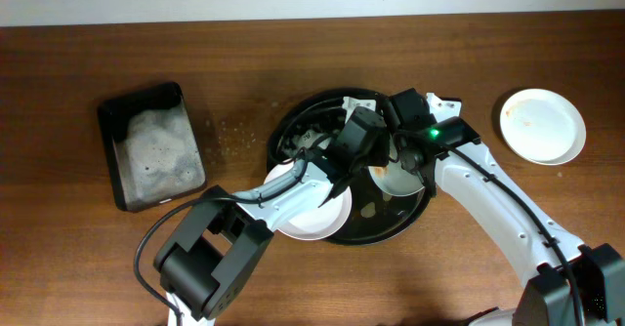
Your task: Clean dirty plates on tray and stack at the side
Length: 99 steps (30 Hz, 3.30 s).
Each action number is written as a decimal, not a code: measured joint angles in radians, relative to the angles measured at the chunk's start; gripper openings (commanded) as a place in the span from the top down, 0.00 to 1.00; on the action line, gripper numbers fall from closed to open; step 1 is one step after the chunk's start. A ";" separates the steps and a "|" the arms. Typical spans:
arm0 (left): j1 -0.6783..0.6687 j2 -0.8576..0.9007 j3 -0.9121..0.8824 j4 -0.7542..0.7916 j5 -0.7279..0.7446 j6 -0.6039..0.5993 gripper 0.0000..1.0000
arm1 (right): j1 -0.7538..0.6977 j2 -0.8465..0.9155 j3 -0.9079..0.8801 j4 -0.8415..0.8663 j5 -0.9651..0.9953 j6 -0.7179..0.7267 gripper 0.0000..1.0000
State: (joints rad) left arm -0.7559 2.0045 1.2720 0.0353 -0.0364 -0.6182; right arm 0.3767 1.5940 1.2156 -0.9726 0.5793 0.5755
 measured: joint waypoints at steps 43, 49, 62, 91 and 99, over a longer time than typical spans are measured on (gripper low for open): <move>0.004 0.116 0.068 -0.043 0.161 -0.211 1.00 | 0.000 0.000 0.000 0.014 0.000 -0.049 0.96; 0.019 0.118 0.075 -0.145 0.159 -0.217 1.00 | 0.000 0.000 0.000 0.015 0.003 -0.052 0.96; 0.098 0.089 0.088 -0.163 0.143 -0.099 1.00 | 0.003 0.000 0.000 0.022 -0.022 -0.054 0.96; 0.195 -0.005 0.099 -0.342 0.040 0.082 1.00 | -0.145 -0.002 0.142 0.014 -0.181 -0.343 0.94; 0.195 -0.005 0.099 -0.341 0.048 0.103 1.00 | -0.443 0.188 0.120 0.007 -0.703 -0.322 0.96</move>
State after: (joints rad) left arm -0.5613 1.9991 1.3708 -0.3061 0.0116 -0.5152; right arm -0.0666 1.7817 1.3354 -0.9653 -0.1242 0.2535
